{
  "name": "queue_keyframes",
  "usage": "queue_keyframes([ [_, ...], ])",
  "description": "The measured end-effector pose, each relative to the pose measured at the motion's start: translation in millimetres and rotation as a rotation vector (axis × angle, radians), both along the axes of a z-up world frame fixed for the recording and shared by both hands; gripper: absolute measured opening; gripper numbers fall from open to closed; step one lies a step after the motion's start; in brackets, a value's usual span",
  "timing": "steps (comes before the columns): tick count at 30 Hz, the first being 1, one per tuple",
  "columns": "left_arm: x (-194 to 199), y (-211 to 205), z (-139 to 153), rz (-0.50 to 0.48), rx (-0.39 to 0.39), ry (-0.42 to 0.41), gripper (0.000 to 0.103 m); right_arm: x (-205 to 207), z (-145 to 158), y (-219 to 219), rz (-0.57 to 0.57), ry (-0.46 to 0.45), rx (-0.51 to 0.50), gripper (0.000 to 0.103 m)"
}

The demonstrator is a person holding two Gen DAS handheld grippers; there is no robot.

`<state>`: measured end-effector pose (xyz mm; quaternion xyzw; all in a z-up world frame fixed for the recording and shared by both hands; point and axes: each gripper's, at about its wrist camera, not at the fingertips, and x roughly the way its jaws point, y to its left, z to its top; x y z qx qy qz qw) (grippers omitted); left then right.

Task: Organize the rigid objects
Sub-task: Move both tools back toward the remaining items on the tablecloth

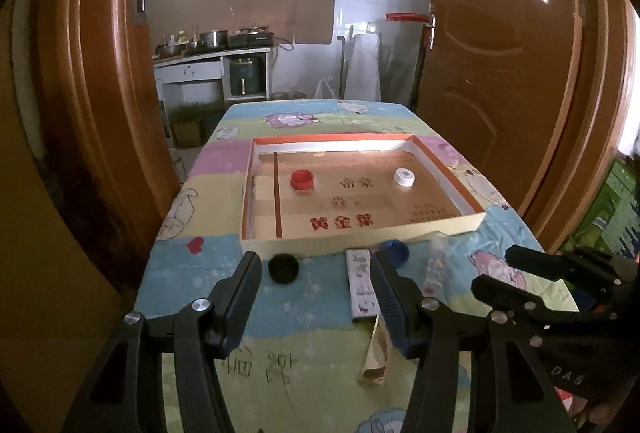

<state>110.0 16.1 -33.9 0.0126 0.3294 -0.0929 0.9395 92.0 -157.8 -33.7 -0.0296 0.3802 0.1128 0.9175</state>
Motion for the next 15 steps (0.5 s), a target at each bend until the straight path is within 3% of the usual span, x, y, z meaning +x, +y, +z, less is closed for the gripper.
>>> queue_keyframes([
  [15,-42,-7,-15,-0.054,-0.016,0.003,0.056,-38,-20,9,0.047,0.037,0.032,0.051],
])
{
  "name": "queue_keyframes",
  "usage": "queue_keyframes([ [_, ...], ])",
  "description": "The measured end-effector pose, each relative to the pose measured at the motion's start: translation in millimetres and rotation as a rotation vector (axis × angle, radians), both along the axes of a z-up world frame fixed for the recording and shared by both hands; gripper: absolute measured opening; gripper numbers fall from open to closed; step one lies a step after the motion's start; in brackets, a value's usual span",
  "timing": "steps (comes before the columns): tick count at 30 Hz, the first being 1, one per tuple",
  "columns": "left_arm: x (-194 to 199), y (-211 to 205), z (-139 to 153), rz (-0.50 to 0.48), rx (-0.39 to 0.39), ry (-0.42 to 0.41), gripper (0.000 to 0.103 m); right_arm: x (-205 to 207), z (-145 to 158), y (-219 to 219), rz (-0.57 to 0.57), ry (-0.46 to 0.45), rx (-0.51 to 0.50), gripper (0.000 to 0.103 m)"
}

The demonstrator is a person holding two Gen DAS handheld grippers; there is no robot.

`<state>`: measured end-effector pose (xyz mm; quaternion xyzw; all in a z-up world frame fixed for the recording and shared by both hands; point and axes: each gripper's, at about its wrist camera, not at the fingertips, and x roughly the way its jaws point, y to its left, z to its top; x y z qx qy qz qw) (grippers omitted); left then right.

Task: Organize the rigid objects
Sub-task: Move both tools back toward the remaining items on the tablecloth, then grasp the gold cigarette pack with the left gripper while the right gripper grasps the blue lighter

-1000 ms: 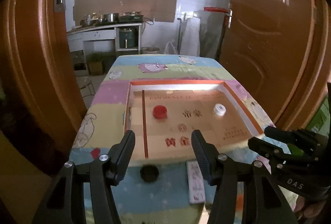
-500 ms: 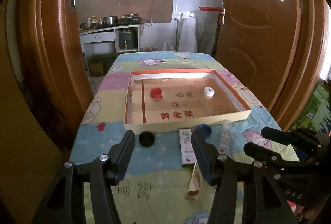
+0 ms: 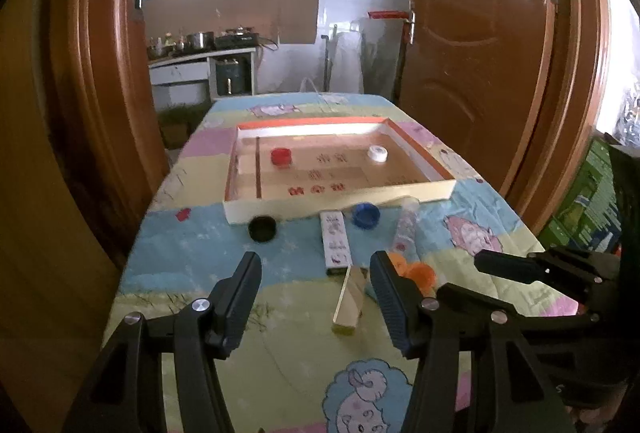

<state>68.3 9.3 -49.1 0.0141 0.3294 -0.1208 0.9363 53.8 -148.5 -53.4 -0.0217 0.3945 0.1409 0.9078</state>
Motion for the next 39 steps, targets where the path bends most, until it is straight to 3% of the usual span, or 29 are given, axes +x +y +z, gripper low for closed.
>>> queue_keyframes([
  [16,4,9,-31,-0.005,-0.031,0.083,0.056,2,-42,13,0.055,0.089,-0.009,0.051],
  [24,13,6,-44,-0.052,-0.055,0.124,0.056,14,-53,21,0.066,0.109,-0.013,0.05],
  [25,14,5,-45,-0.055,-0.057,0.128,0.056,16,-53,22,0.066,0.108,-0.019,0.047],
  [27,15,3,-46,-0.062,-0.055,0.134,0.056,19,-54,27,0.062,0.089,-0.063,0.03],
  [29,17,1,-47,-0.069,-0.048,0.137,0.056,21,-55,30,0.067,0.075,-0.086,0.025],
  [39,39,-23,-63,-0.131,0.022,0.184,0.056,8,-54,20,0.065,0.051,-0.089,0.023],
])
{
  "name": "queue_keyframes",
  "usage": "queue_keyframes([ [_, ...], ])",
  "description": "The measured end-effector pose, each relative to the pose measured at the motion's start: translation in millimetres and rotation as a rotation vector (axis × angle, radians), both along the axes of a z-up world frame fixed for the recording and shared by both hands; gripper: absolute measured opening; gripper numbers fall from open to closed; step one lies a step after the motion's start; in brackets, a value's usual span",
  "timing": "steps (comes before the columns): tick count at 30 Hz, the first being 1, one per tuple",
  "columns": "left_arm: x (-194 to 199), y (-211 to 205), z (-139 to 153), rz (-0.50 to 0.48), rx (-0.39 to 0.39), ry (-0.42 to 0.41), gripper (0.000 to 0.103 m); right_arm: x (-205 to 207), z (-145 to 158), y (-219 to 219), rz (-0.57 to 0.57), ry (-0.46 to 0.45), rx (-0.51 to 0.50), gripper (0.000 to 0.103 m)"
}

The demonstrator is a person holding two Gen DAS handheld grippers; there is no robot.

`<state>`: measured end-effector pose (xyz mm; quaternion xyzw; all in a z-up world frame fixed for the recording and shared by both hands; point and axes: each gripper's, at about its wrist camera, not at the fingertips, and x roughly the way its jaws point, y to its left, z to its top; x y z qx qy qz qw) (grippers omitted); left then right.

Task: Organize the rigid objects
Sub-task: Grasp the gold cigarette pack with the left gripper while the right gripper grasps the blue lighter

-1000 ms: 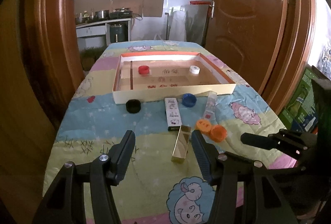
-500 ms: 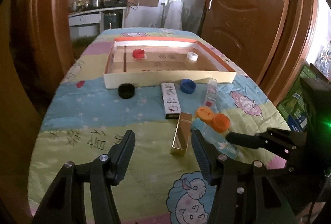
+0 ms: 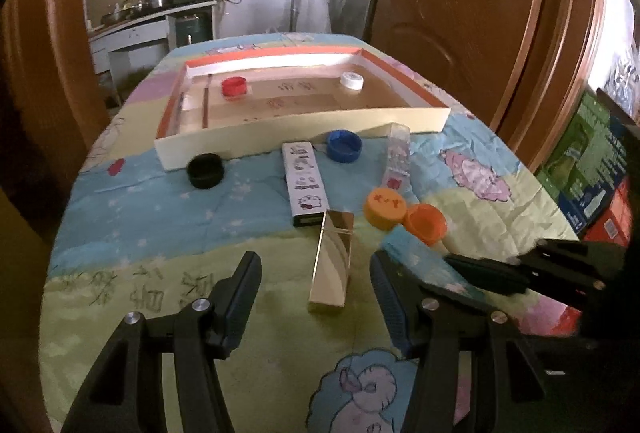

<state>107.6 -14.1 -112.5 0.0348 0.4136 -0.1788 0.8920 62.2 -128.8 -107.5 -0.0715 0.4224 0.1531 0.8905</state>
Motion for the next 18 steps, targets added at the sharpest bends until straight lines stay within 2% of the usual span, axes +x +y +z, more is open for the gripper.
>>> queue_keyframes([
  [3,6,-6,-9,0.001,0.019,0.02,0.049,-7,0,-8,-0.005,0.007,0.021,0.023],
  [7,4,-9,-9,0.005,0.027,-0.004,0.046,-11,-1,-9,-0.009,0.008,0.03,0.023],
  [11,5,-3,-9,0.023,0.004,0.001,0.035,-11,-1,-8,-0.015,0.006,0.037,0.023],
  [14,6,1,-9,0.038,-0.011,0.002,0.019,-12,-2,-8,-0.02,0.004,0.041,0.023],
  [18,3,5,-7,0.049,-0.041,-0.005,0.019,-14,-1,-10,-0.025,0.002,0.059,0.023],
])
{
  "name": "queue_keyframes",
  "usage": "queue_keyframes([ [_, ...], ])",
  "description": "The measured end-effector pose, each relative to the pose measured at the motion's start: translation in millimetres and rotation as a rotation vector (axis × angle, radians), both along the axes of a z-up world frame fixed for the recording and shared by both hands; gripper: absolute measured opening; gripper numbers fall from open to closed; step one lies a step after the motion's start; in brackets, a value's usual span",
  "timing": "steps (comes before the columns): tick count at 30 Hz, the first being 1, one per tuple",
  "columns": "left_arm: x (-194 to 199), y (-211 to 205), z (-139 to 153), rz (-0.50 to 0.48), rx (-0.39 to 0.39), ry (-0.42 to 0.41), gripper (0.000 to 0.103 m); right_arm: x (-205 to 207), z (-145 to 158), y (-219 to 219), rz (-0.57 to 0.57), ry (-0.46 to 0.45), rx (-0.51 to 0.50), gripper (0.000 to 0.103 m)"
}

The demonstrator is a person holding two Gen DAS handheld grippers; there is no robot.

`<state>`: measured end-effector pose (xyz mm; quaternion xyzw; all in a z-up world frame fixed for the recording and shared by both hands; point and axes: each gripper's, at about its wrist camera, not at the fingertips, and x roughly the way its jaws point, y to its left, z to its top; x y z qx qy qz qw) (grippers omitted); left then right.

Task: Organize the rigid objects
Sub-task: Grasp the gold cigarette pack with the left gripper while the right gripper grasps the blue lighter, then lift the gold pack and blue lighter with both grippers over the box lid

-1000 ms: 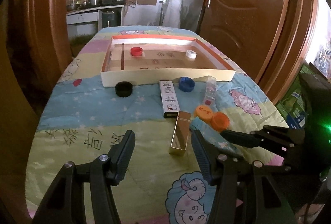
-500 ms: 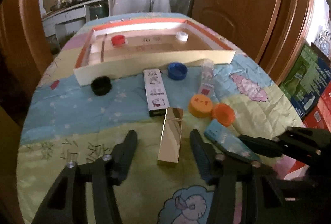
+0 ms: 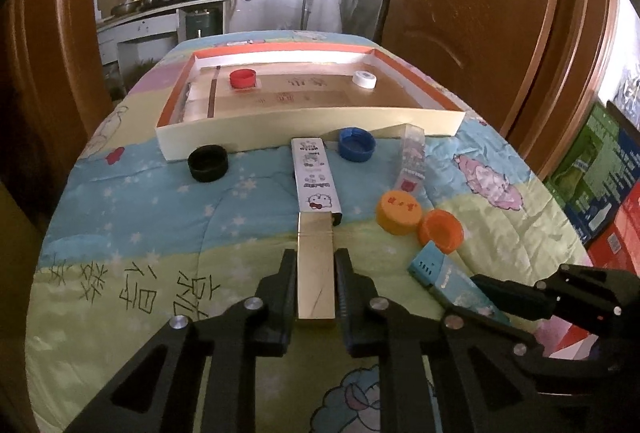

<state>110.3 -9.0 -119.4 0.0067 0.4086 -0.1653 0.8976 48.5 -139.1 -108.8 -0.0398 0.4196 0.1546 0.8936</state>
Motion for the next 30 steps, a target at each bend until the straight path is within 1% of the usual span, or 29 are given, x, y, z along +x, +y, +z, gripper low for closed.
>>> queue_keyframes([
  [14,-15,8,20,0.009,-0.048,-0.05,0.018,-6,10,1,0.013,-0.028,0.026,0.022],
  [30,-23,8,53,0.008,-0.069,-0.118,0.018,-5,44,-3,0.004,-0.103,0.042,0.022],
])
